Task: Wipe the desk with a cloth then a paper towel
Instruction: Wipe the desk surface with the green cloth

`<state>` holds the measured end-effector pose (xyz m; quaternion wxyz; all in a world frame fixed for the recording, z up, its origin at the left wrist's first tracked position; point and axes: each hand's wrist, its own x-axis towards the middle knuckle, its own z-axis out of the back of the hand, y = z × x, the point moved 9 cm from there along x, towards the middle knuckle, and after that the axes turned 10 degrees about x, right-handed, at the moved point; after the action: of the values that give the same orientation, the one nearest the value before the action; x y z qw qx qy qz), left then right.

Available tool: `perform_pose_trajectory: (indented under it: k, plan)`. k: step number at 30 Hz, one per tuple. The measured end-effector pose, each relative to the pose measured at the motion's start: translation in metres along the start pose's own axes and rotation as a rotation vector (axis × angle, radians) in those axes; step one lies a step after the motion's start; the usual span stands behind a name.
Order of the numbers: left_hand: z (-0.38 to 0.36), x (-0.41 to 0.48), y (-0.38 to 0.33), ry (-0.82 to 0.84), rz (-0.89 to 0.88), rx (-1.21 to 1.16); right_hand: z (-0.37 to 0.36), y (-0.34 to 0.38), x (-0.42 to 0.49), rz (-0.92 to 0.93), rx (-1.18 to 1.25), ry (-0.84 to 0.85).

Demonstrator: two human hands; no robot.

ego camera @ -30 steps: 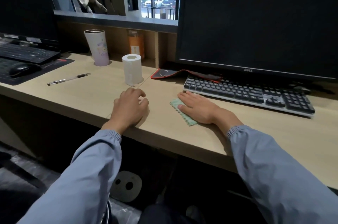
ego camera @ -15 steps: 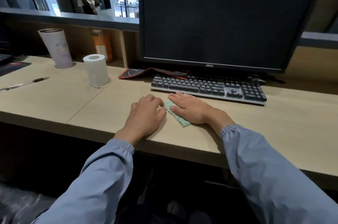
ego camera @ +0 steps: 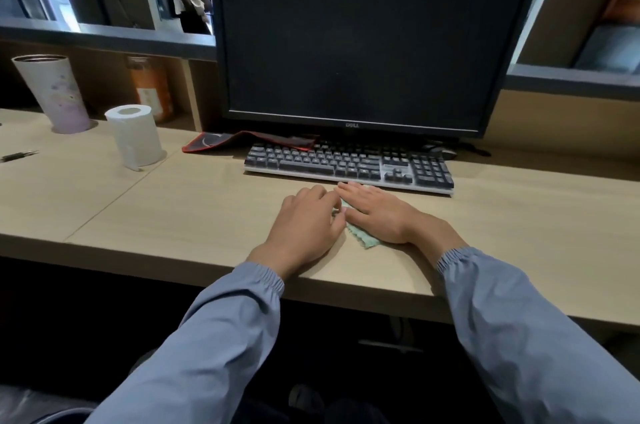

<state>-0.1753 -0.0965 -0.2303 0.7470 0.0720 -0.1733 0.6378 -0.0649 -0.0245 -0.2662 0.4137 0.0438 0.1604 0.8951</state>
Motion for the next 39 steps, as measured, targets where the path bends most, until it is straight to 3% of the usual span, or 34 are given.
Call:
perform_pose_trajectory:
  k: [24,39]
  plan:
    - [-0.038,0.042,-0.138,0.139,-0.212,-0.01,0.054,-0.184,-0.162,-0.393,0.049,-0.062]
    - [-0.058,0.098,-0.18,0.406,-0.286,0.156,0.075,-0.249,-0.133,-0.489,-0.028,-0.084]
